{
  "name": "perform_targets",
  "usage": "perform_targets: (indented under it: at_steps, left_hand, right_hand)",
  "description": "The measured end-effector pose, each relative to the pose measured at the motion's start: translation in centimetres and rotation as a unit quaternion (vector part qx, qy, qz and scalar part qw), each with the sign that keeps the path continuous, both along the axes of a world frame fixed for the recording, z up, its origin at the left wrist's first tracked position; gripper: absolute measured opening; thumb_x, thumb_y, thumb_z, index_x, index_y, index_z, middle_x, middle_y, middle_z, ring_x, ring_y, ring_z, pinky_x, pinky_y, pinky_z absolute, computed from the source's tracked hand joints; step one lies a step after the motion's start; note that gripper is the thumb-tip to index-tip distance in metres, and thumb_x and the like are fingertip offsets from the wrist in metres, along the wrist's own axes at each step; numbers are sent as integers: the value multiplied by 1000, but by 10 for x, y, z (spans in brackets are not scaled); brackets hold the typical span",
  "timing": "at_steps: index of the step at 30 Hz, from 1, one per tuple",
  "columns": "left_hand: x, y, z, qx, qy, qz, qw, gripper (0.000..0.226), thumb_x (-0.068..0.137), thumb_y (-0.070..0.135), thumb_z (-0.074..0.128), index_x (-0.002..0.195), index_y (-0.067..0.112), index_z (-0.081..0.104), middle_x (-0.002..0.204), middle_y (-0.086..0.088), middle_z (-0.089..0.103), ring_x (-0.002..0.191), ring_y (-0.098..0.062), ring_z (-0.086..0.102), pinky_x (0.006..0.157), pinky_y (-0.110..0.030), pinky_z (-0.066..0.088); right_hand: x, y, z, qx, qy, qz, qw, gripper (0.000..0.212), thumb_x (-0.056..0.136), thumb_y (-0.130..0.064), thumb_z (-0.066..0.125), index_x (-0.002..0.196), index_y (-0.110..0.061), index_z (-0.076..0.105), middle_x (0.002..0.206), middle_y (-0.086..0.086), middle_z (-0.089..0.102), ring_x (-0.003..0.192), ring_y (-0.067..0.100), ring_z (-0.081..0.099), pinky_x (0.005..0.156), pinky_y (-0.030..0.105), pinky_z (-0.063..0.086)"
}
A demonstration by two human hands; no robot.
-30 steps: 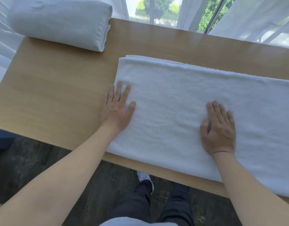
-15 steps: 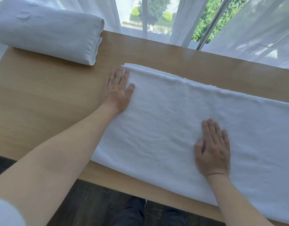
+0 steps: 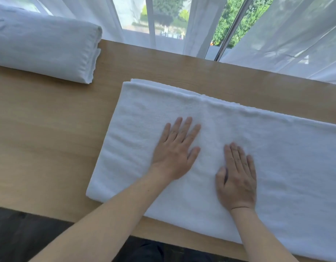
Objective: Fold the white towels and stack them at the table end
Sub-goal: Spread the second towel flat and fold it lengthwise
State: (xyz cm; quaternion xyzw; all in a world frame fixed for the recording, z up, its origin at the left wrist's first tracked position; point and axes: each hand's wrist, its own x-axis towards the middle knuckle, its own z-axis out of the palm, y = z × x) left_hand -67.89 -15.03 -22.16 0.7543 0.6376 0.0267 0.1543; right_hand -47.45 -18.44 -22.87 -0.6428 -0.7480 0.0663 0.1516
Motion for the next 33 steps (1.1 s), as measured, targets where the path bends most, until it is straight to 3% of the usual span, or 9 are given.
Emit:
perform_targets:
  at_steps: [5, 8, 11, 13, 22, 25, 28, 30, 33]
  left_hand:
    - [-21, 50, -3, -14, 34, 68, 997, 67, 100, 57, 17, 160, 34, -2, 169, 5, -11, 155, -19, -13, 123, -42, -13]
    - [-15, 70, 2, -21, 29, 83, 996, 68, 100, 57, 12, 160, 30, -7, 168, 2, -15, 154, -23, -15, 123, -48, -12]
    - [5, 56, 5, 17, 20, -113, 993, 65, 102, 53, 15, 161, 28, 7, 170, 0, 1, 156, -24, -3, 124, -50, -3]
    - [3, 59, 4, 10, 28, -166, 986, 62, 102, 50, 14, 161, 30, 10, 169, 4, 6, 156, -20, -1, 125, -45, -6]
    - [6, 107, 9, -16, 28, -28, 999, 60, 106, 47, 15, 161, 29, 3, 170, 1, -4, 155, -20, -10, 124, -44, -11]
    - [6, 70, 9, -10, 24, -56, 998, 65, 103, 51, 17, 162, 25, 4, 169, -2, -8, 155, -23, -11, 124, -45, -11]
    - [-14, 6, 5, -2, 20, -75, 997, 67, 103, 54, 19, 162, 25, 7, 170, 0, -3, 156, -23, -6, 126, -48, 2]
    - [-42, -26, 2, -8, 35, -41, 999, 68, 103, 57, 20, 162, 28, 4, 170, 3, -3, 156, -20, -6, 125, -48, 6]
    - [-70, -39, 0, -20, 60, 49, 997, 69, 101, 58, 20, 161, 30, 0, 170, 4, -7, 155, -18, -11, 125, -44, -1]
  right_hand:
    - [0, 0, 1, -11, 6, -4, 1000, 60, 93, -24, 36, 150, -7, 43, 157, 8, 39, 147, 20, 33, 122, 50, 22]
    - [0, 0, 2, -8, 7, -4, 1000, 59, 93, -23, 36, 149, -7, 44, 157, 8, 40, 147, 20, 33, 122, 50, 22]
    - [1, 0, 0, 0, 6, -7, 1000, 58, 93, -23, 38, 149, -7, 45, 156, 9, 41, 147, 20, 35, 122, 50, 23]
    - [0, 1, -2, 6, 1, -5, 1000, 58, 93, -22, 38, 149, -7, 45, 156, 9, 41, 147, 21, 35, 122, 50, 23]
    - [3, 1, -2, 2, 7, -3, 1000, 58, 94, -23, 37, 150, -8, 43, 157, 8, 39, 148, 20, 32, 122, 50, 22]
    - [2, 1, -2, 4, 9, -4, 1000, 58, 93, -23, 37, 149, -8, 44, 157, 8, 40, 148, 19, 32, 123, 49, 21]
    - [3, 1, -3, 1, 10, -2, 1000, 59, 94, -23, 37, 150, -9, 42, 158, 7, 39, 149, 19, 30, 123, 49, 21]
    - [3, 1, -3, -3, 12, -1, 1000, 59, 94, -24, 37, 151, -9, 41, 158, 6, 37, 149, 19, 29, 123, 50, 21]
    - [3, 1, -4, -3, 13, -4, 1000, 59, 94, -24, 36, 151, -10, 41, 158, 7, 37, 149, 20, 31, 123, 50, 21]
